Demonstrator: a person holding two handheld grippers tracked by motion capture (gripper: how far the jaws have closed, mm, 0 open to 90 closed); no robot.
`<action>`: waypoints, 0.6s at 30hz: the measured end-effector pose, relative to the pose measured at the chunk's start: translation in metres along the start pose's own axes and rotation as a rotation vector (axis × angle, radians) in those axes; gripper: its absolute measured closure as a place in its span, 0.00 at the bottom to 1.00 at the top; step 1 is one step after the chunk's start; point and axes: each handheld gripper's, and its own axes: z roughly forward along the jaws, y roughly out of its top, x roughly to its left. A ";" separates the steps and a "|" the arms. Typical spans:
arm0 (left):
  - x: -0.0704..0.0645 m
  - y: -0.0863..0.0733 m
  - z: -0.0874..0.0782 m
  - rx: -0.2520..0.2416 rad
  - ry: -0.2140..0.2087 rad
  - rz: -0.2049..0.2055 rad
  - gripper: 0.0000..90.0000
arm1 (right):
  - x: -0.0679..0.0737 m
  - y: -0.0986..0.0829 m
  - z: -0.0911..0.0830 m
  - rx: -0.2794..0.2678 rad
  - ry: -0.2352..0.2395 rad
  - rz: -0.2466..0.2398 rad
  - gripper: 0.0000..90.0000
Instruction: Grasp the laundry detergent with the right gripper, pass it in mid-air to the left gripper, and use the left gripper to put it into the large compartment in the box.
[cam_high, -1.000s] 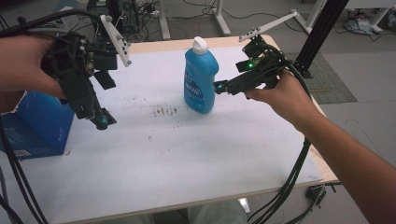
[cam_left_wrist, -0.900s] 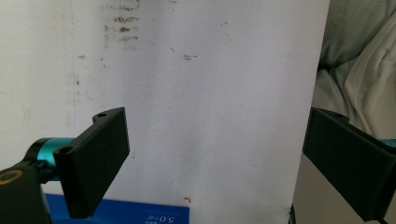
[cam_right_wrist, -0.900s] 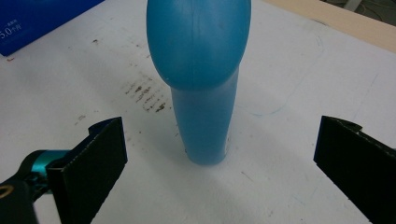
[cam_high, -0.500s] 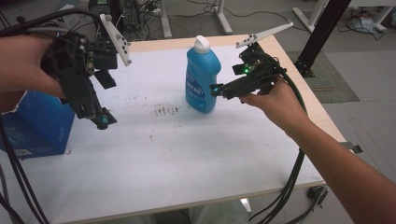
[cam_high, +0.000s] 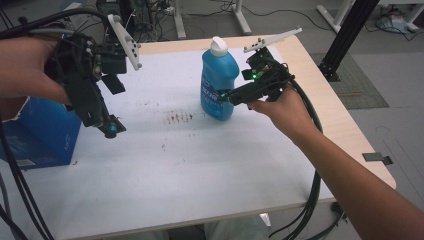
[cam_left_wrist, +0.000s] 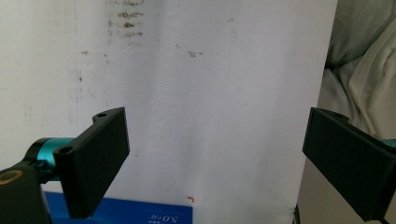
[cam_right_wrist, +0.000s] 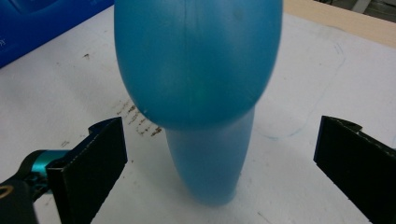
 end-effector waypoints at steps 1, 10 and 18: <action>0.000 0.000 0.000 0.000 -0.001 0.001 0.08 | 0.000 0.000 0.002 -0.002 0.000 -0.003 0.02; 0.002 -0.002 0.001 -0.002 0.000 -0.006 0.08 | 0.001 0.001 0.016 -0.029 0.001 -0.007 0.02; 0.003 -0.002 0.002 -0.003 -0.004 -0.001 0.08 | 0.001 0.000 0.024 -0.051 -0.002 0.002 0.02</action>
